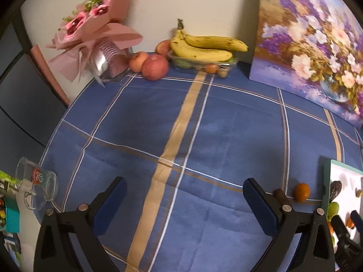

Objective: Organize fruits
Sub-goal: 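Move the right tool to the orange on the cloth while the left approaches the brown date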

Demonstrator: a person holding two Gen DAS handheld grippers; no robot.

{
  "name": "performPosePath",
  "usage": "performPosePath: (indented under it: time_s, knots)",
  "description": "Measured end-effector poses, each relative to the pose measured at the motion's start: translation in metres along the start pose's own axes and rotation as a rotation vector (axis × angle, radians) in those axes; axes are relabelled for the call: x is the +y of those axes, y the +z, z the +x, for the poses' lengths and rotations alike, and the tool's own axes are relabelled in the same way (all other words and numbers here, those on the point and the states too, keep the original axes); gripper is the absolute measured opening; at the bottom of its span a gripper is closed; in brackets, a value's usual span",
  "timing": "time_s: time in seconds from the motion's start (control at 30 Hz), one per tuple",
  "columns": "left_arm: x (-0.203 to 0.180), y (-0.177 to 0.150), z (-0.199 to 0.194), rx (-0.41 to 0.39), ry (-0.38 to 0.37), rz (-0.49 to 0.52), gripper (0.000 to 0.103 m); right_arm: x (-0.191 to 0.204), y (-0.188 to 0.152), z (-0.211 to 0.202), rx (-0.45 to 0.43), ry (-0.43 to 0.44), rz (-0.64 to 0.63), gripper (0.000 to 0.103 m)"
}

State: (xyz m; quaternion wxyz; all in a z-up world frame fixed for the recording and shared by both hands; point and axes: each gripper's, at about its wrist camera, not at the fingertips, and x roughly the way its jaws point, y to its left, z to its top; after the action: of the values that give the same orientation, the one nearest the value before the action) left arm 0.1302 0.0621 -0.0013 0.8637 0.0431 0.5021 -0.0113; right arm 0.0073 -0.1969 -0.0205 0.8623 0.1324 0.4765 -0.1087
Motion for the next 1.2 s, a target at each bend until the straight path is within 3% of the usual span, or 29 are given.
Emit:
performPosePath:
  time_s: [0.37, 0.7, 0.83, 0.93, 1.0, 1.2]
  knots:
    - [0.017, 0.002, 0.0, -0.004, -0.056, -0.034, 0.103, 0.019, 0.002, 0.002, 0.013, 0.083, 0.009, 0.093]
    - [0.001, 0.0, 0.009, 0.036, -0.183, -0.078, 0.103, 0.015, 0.01, 0.016, 0.003, 0.147, 0.052, 0.091]
    - [-0.014, -0.005, 0.02, 0.055, -0.161, -0.033, 0.103, 0.014, 0.012, 0.024, 0.007, 0.165, 0.057, 0.072]
    - [-0.023, -0.01, 0.029, 0.074, -0.157, -0.005, 0.103, 0.013, 0.015, 0.028, 0.003, 0.18, 0.059, 0.071]
    - [-0.028, -0.012, 0.033, 0.074, -0.183, -0.003, 0.103, 0.013, 0.017, 0.032, 0.004, 0.188, 0.055, 0.063]
    - [-0.031, -0.01, 0.039, 0.074, -0.214, -0.071, 0.103, 0.018, 0.021, 0.043, 0.019, 0.203, 0.032, 0.05]
